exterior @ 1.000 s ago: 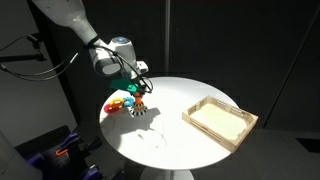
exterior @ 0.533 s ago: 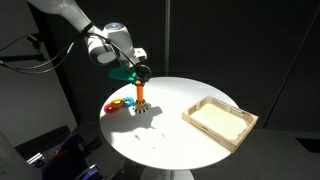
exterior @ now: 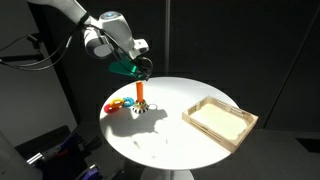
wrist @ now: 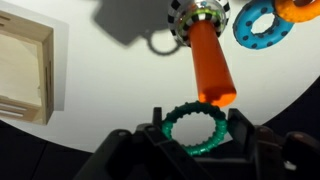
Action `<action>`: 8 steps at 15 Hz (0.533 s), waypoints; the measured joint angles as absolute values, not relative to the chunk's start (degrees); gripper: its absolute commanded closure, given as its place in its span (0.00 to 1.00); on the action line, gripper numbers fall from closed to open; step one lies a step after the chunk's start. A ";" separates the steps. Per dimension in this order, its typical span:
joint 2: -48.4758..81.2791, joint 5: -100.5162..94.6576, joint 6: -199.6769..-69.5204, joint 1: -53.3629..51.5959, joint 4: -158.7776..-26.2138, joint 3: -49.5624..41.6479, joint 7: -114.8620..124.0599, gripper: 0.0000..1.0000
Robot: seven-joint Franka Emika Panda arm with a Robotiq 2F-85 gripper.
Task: Put the green ring on the table
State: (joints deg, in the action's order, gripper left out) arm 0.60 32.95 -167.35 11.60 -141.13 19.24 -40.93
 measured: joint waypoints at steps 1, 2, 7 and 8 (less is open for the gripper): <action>0.44 32.96 -167.17 12.08 -142.04 18.63 -40.93 0.58; 0.41 32.95 -166.95 12.57 -143.06 17.93 -40.93 0.58; 0.59 32.95 -162.66 14.98 -148.03 14.70 -40.93 0.58; 0.67 32.95 -161.09 15.33 -148.78 14.16 -40.93 0.15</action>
